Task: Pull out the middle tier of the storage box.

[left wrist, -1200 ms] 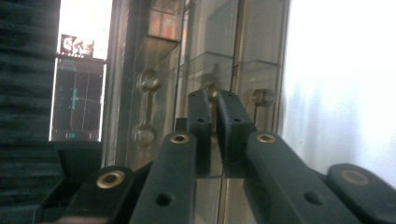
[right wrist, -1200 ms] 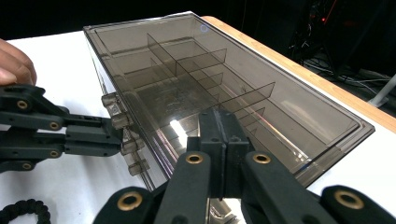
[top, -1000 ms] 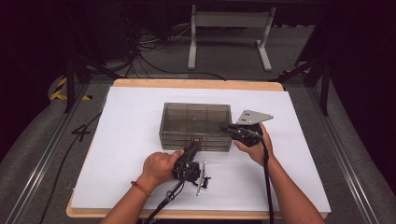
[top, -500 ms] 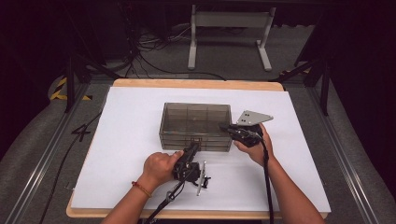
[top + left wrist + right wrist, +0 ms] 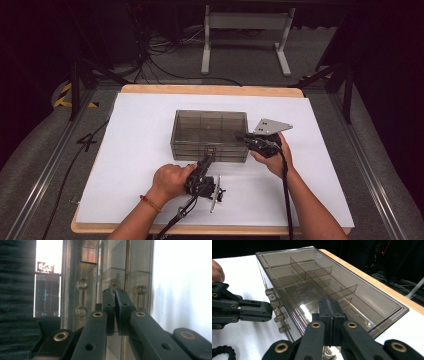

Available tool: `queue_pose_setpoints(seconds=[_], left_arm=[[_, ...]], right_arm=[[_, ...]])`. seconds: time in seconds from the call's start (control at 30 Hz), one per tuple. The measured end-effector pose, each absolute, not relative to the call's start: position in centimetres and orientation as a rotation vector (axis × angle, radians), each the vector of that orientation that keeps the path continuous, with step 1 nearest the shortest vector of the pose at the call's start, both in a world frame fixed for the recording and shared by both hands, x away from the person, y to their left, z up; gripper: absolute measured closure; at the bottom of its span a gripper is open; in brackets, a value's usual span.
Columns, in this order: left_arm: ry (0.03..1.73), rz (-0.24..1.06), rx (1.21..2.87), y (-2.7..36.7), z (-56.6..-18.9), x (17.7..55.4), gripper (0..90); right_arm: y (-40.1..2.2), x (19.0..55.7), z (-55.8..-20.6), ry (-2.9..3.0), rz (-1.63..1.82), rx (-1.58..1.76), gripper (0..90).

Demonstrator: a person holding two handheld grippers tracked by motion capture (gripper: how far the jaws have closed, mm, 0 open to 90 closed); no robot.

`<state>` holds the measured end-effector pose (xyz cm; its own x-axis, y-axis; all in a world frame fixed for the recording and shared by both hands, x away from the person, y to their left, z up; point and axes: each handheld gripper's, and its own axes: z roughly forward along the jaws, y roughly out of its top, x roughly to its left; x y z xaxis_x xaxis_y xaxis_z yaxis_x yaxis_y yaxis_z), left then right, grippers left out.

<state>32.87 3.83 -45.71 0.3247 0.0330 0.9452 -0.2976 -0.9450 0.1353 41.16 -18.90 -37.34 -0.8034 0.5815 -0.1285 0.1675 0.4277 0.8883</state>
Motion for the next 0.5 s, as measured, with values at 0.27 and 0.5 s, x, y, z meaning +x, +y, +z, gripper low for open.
queue_pose_setpoints(seconds=[0.27, 0.5], left_arm=[[-0.261, 1.719, 2.325, 3.79, -46.10, 33.34, 77.4], [-0.234, 1.710, 2.302, 3.60, -46.39, 33.32, 79.4]], right_arm=[[-18.91, 41.16, -37.37, 2.265, 1.343, 0.637, 90.0], [-18.82, 41.07, -37.36, 2.260, 1.331, 0.632, 90.0]])
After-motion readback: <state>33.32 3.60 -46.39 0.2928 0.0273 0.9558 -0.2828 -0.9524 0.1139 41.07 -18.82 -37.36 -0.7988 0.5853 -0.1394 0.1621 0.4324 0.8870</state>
